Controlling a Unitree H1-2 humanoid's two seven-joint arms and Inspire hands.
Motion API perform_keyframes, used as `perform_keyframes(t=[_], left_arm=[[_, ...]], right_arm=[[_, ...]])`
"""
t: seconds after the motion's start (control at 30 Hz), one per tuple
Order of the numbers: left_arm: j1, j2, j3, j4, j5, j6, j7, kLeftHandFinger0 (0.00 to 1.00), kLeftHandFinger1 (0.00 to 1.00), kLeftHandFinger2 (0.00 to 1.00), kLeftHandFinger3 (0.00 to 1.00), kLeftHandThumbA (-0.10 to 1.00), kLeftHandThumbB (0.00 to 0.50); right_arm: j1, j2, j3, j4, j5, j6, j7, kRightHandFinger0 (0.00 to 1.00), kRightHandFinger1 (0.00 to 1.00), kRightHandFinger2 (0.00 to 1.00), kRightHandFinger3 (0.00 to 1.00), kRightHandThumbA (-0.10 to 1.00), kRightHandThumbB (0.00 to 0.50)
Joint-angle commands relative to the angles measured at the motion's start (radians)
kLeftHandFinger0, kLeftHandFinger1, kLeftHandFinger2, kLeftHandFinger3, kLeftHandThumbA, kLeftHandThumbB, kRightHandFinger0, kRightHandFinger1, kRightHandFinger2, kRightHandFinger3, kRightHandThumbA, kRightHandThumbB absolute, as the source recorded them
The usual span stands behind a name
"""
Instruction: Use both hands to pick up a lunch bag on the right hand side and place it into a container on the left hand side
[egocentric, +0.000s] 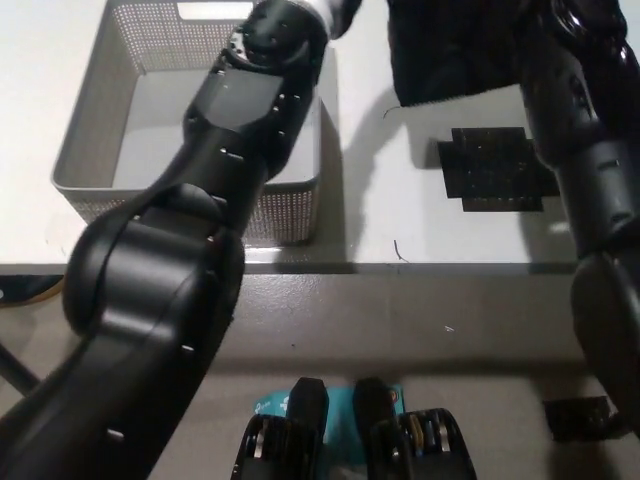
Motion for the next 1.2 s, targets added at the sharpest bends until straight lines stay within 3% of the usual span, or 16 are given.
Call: perform_keyframes(t=[0.0,0.17,0.23,0.33,0.37,0.63,0.77,0.93,1.0,1.17], left_arm=[[-0.171,0.035,0.065,-0.115,-0.093,-0.015,-0.079,1.00,1.00,1.00,1.00,1.00,0.272],[-0.163,0.089,0.085,-0.171,-0.099,-0.033,-0.094,1.00,1.00,1.00,1.00,1.00,0.227],[-0.159,0.107,0.101,-0.194,-0.120,-0.013,-0.114,1.00,1.00,1.00,1.00,1.00,0.255],[-0.147,0.129,0.106,-0.242,-0.125,-0.004,-0.115,1.00,1.00,1.00,1.00,1.00,0.210],[-0.121,0.144,0.110,-0.321,-0.133,0.037,-0.109,1.00,1.00,1.00,1.00,1.00,0.201],[-0.032,0.186,0.116,-0.526,-0.134,0.107,-0.077,1.00,1.00,1.00,1.00,1.00,0.219],[0.026,0.210,0.134,-0.639,-0.157,0.182,-0.063,1.00,1.00,1.00,1.00,1.00,0.226],[0.102,0.226,0.144,-0.748,-0.159,0.219,-0.040,1.00,1.00,1.00,1.00,1.00,0.211],[0.150,0.229,0.150,-0.789,-0.153,0.246,-0.020,1.00,1.00,1.00,1.00,1.00,0.223],[0.235,0.244,0.144,-0.841,-0.147,0.288,-0.034,1.00,1.00,1.00,1.00,1.00,0.198]], right_arm=[[-0.268,0.061,0.088,0.101,-0.091,-0.067,0.096,1.00,1.00,1.00,1.00,1.00,0.000],[-0.356,0.098,0.114,0.171,-0.107,-0.054,0.078,1.00,1.00,1.00,1.00,1.00,0.022],[-0.385,0.112,0.117,0.196,-0.106,-0.047,0.075,1.00,1.00,1.00,1.00,1.00,0.055],[-0.416,0.131,0.130,0.223,-0.119,-0.052,0.069,1.00,1.00,1.00,1.00,1.00,0.037],[-0.436,0.149,0.139,0.240,-0.127,-0.058,0.066,1.00,1.00,1.00,1.00,1.00,0.045],[-0.484,0.210,0.144,0.272,-0.127,-0.052,0.061,1.00,1.00,1.00,1.00,1.00,0.103],[-0.490,0.246,0.143,0.286,-0.132,-0.071,0.063,1.00,1.00,1.00,1.00,1.00,0.106],[-0.485,0.283,0.150,0.304,-0.148,-0.080,0.069,1.00,1.00,1.00,1.00,1.00,0.108],[-0.464,0.304,0.155,0.314,-0.158,-0.103,0.079,1.00,1.00,1.00,1.00,1.00,0.070],[-0.412,0.331,0.131,0.345,-0.137,-0.135,0.126,1.00,1.00,1.00,1.00,1.00,0.062]])
